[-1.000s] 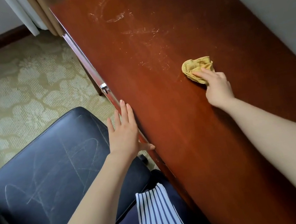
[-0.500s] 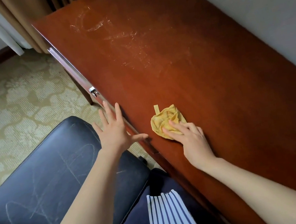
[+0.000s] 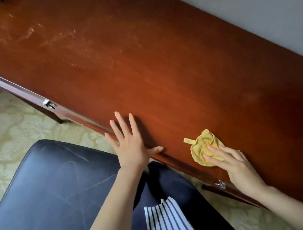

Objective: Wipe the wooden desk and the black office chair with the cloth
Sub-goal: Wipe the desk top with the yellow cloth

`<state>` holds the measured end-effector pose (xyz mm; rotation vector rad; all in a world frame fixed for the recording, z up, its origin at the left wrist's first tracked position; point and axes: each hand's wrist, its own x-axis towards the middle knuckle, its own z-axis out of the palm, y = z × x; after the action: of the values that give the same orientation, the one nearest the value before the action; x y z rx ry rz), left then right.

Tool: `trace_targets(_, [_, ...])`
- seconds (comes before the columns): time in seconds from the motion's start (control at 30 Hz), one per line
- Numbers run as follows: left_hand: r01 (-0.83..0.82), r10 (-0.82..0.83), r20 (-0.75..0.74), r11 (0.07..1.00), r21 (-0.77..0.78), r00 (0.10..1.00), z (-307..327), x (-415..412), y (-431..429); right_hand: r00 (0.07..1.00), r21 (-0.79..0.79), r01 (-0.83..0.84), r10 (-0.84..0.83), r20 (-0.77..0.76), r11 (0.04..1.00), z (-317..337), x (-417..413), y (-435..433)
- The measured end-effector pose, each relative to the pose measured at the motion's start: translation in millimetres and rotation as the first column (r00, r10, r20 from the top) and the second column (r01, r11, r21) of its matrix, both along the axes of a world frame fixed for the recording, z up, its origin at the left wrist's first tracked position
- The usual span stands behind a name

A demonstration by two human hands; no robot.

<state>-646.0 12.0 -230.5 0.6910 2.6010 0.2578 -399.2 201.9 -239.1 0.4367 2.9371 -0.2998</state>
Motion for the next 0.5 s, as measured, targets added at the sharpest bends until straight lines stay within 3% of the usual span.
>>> trace_targets(0.2, [0.071,-0.071,0.01,0.996,-0.047,0.997,3.9,14.3,-3.6,0.962,-0.075,0.267,-0.27,-0.027,0.961,6.3,-30.5,31.9])
trace_targets(0.33, [0.058,-0.057,0.018,0.996,-0.064,0.998,10.7,19.4,-10.6,0.88,-0.103,0.458,-0.467,-0.088,0.883,12.2,-103.2,51.2])
trace_targets(0.43, [0.029,-0.027,0.031,0.998,-0.064,0.999,15.7,22.4,-14.6,0.777,-0.101,0.624,-0.629,-0.029,0.775,13.4,-159.0,45.2])
trace_targets(0.5, [0.003,-0.001,0.024,0.997,-0.072,1.0,19.0,26.3,-14.7,0.757,-0.086,0.65,-0.653,-0.009,0.755,10.2,-179.2,30.8])
